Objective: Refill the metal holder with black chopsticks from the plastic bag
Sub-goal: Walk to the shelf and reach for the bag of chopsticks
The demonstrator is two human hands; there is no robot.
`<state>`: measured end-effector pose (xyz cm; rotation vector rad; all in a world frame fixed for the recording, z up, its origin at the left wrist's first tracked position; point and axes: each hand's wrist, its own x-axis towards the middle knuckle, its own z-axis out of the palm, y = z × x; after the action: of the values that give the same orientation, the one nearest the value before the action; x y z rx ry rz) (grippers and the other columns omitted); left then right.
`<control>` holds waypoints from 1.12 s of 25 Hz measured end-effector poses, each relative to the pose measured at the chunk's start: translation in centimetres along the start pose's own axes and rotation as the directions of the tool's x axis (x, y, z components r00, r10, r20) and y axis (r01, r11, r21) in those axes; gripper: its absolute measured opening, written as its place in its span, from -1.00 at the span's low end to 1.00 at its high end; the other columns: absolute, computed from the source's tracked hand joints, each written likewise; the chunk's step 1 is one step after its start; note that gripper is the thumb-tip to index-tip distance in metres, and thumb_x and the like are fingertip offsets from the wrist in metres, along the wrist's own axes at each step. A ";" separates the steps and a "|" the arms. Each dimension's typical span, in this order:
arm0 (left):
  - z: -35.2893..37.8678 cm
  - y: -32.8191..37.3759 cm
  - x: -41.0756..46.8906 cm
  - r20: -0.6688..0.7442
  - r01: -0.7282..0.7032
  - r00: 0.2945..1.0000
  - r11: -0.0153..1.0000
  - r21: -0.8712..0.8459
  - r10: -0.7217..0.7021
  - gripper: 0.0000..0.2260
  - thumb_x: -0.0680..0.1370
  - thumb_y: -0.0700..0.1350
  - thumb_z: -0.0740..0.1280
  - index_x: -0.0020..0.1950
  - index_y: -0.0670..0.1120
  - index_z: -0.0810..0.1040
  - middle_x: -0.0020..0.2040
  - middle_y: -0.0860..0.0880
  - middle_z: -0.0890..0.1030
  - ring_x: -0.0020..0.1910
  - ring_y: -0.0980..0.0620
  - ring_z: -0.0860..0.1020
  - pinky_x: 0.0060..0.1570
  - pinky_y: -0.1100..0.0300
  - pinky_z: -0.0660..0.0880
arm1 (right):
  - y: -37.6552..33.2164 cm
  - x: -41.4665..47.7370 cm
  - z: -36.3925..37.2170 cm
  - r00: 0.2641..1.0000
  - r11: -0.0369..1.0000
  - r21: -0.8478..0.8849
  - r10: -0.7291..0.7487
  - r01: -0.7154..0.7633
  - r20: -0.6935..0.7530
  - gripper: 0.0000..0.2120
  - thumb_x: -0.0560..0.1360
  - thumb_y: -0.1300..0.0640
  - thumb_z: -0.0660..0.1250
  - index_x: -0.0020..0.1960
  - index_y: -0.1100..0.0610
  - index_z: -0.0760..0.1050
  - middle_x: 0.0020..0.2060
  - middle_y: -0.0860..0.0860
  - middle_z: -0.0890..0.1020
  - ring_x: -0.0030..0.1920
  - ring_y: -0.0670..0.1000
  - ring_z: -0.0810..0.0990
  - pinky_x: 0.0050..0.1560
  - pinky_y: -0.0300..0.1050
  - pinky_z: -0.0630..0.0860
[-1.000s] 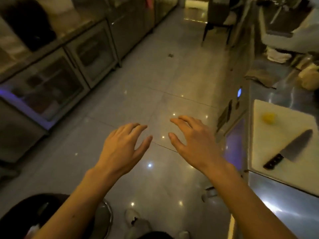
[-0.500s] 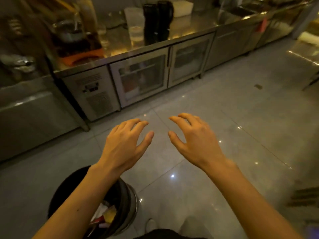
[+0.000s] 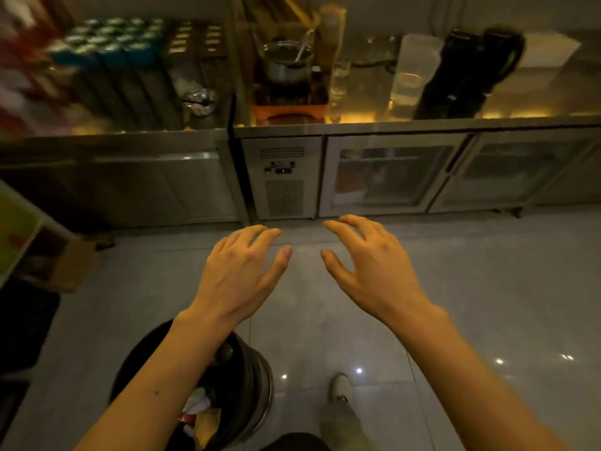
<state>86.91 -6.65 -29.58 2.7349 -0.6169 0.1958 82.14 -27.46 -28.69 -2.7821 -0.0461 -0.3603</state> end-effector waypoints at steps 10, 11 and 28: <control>-1.1 -1.5 8.5 -0.123 0.352 0.932 0.934 0.064 -0.342 -0.45 0.57 0.28 -0.04 0.36 0.03 0.47 0.32 0.00 0.53 0.33 0.00 0.46 0.28 0.03 0.39 | 2.9 16.5 1.3 0.946 0.939 0.146 -0.322 0.313 0.045 -0.54 0.54 -0.11 0.24 0.40 -0.01 0.38 0.29 0.04 0.50 0.31 0.09 0.46 0.23 0.06 0.46; -1.3 -2.5 9.1 -0.145 0.396 0.912 0.916 0.060 -0.384 -0.45 0.57 0.29 -0.04 0.36 0.04 0.46 0.33 0.00 0.53 0.33 0.00 0.45 0.28 0.03 0.39 | 2.3 18.3 1.9 0.931 0.925 0.153 -0.360 0.348 0.060 -0.53 0.54 -0.12 0.23 0.41 -0.01 0.37 0.30 0.03 0.50 0.32 0.09 0.45 0.25 0.06 0.45; -8.6 -28.0 21.3 -0.362 0.554 0.773 0.832 -0.013 -0.520 -0.52 0.60 0.25 0.01 0.38 0.06 0.44 0.32 0.03 0.52 0.33 0.03 0.44 0.24 0.02 0.41 | -17.6 44.9 11.2 0.786 0.786 0.140 -0.614 0.602 0.074 -0.52 0.56 -0.17 0.18 0.44 -0.08 0.26 0.35 0.01 0.44 0.35 0.07 0.41 0.30 0.06 0.42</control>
<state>117.75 11.82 -25.20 2.7311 0.2939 0.5659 127.01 -7.66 -21.90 -2.6010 -0.9859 -0.3298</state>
